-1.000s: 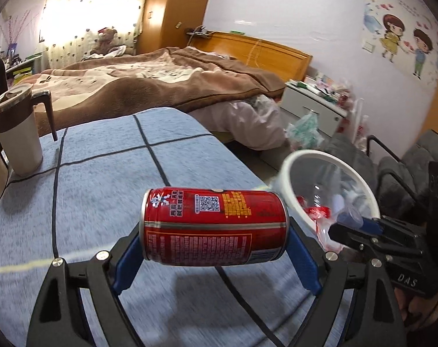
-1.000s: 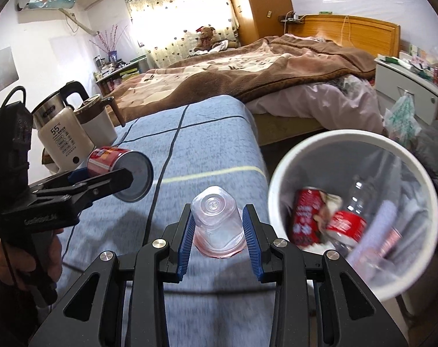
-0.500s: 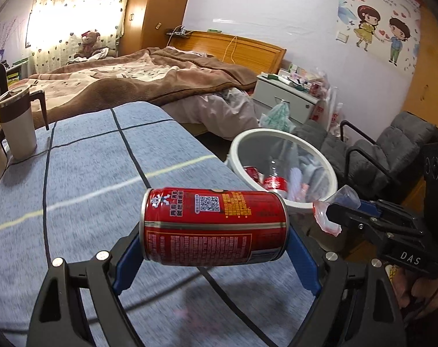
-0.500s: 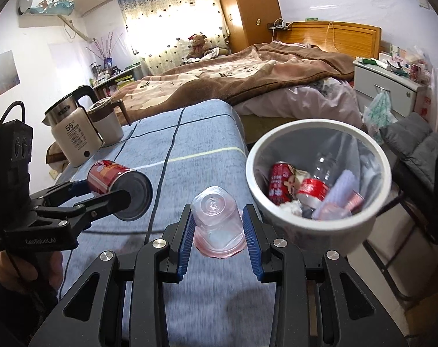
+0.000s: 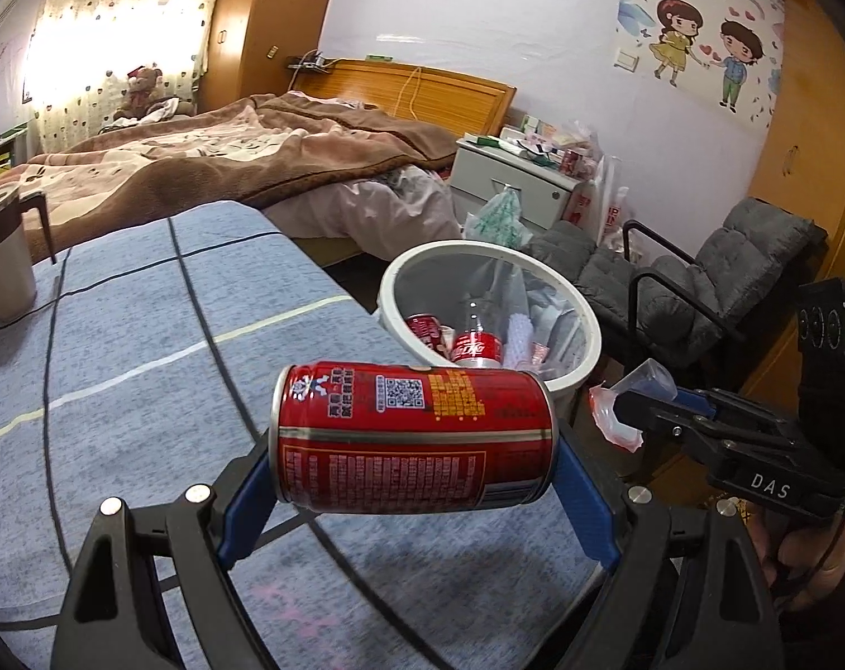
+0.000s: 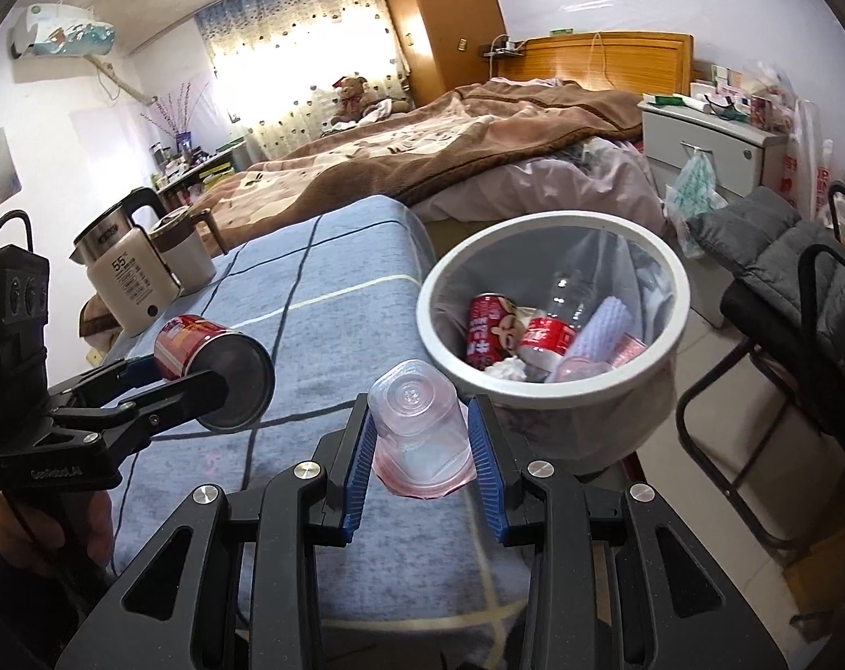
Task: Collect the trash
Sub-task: 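Carry the red can and clear lid over the wastebasket with both tools, then open both tools to drop the can and lid into the wastebasket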
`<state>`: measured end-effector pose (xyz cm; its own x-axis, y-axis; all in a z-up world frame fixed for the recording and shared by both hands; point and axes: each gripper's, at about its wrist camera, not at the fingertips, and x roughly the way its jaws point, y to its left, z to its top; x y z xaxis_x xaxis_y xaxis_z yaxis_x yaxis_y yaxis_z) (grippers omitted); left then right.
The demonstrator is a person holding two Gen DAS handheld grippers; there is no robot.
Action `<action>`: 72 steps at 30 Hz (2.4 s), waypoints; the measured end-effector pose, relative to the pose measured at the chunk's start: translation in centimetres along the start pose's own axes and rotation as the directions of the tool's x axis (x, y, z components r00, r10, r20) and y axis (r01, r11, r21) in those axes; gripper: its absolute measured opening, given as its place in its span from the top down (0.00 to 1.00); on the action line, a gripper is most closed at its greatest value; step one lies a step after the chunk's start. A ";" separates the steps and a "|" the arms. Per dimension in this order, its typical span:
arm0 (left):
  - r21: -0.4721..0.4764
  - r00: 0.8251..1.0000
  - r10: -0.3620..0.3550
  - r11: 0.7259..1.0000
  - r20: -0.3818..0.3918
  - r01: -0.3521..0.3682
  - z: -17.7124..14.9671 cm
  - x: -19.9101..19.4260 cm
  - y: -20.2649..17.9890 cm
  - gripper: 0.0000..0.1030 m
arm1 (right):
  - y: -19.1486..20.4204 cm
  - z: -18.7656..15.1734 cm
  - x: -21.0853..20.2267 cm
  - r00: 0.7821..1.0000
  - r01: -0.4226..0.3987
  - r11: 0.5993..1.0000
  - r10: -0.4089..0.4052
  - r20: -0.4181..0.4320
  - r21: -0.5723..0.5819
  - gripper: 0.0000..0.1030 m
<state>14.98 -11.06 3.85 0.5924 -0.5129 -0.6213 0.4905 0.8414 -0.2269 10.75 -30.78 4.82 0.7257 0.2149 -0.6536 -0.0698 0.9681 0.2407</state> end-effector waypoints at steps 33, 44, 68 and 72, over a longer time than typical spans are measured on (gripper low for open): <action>0.080 0.993 -0.095 0.992 -0.077 0.101 3.9 9.7 -3.5 0.13 | -8.1 3.0 3.2 0.991 0.130 0.989 -0.132 0.015 0.076 0.66; 0.124 0.987 -0.111 0.984 -0.113 0.125 5.1 12.7 -4.1 0.13 | -9.2 3.7 5.2 0.988 0.156 0.985 -0.156 -0.013 0.069 0.66; 0.128 0.996 -0.077 0.988 -0.055 0.083 5.1 12.1 -3.6 0.11 | -9.3 3.3 4.6 0.982 0.190 0.977 -0.191 -0.005 0.100 0.55; 0.113 0.998 -0.048 0.992 -0.030 0.051 4.6 10.3 -3.3 0.11 | -8.1 2.7 3.1 0.983 0.182 0.979 -0.184 0.009 0.094 0.55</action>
<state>22.43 -19.94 1.66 0.5484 -0.5476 -0.6320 0.5894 0.7892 -0.1723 15.45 -38.30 2.80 0.7323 0.0324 -0.6802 0.1279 0.9746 0.1841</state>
